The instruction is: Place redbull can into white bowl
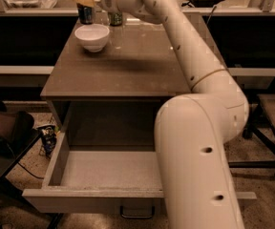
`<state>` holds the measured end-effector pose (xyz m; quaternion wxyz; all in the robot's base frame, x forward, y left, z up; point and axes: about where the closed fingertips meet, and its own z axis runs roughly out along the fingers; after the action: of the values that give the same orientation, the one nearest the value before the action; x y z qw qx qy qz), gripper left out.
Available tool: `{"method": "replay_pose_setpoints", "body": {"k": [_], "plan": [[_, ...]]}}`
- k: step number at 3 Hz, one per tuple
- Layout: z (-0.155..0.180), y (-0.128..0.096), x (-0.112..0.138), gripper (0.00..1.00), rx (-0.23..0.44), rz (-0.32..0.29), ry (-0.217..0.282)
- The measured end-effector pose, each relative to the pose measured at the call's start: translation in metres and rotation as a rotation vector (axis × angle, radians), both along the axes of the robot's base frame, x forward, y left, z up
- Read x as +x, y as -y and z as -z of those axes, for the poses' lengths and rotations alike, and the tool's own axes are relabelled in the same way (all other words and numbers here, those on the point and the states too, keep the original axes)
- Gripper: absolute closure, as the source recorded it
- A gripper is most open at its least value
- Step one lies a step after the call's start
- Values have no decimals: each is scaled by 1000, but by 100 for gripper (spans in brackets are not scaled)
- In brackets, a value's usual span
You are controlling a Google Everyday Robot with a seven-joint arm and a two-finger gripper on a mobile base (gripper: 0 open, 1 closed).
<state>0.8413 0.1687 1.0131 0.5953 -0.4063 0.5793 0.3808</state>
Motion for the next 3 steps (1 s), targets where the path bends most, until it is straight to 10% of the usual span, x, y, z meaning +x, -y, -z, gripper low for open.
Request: {"method": "replay_pose_setpoints", "body": {"k": [3], "plan": [[53,1,36,100,-59,84,-48]]}}
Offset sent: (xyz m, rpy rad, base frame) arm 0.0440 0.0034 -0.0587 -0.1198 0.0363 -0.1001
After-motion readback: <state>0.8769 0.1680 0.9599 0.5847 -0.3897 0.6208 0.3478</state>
